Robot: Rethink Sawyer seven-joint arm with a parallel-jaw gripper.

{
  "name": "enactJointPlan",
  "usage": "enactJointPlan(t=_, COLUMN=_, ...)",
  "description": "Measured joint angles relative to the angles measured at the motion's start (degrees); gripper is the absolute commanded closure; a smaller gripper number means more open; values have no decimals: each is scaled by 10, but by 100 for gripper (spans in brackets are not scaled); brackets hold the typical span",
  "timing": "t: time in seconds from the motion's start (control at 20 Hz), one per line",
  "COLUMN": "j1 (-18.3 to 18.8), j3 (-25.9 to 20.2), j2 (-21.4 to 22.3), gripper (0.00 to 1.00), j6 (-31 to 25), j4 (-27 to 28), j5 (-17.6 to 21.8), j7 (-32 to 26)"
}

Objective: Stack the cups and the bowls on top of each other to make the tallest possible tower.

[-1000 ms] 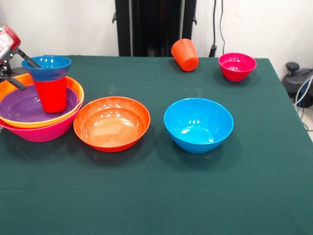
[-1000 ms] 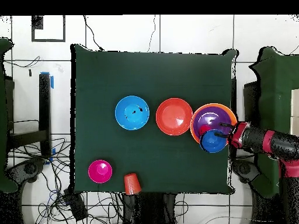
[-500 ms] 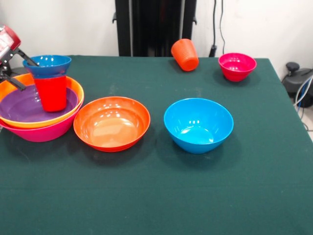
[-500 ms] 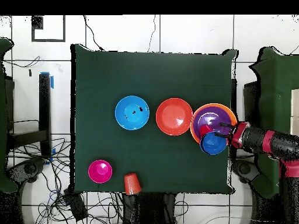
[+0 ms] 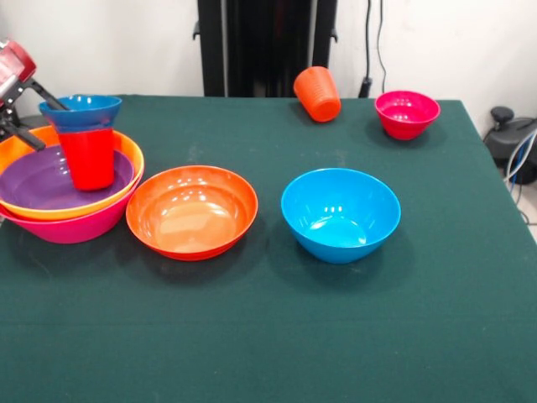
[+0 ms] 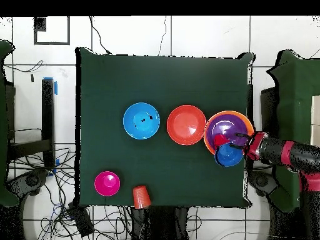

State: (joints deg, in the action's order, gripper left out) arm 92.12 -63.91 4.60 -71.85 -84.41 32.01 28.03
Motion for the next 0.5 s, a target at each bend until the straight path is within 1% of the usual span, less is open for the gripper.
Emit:
enactJointPlan(t=0.2, j1=3, j3=0, j2=3, gripper=0, j6=4, j4=-17, j5=2, j7=0)
enactJointPlan(t=0.35, j1=5, j3=0, j2=7, gripper=0, j6=21, j4=-40, j5=3, j7=0)
enactJointPlan(t=0.5, j1=5, j3=0, j2=9, gripper=0, j6=30, j4=-48, j5=4, j7=0)
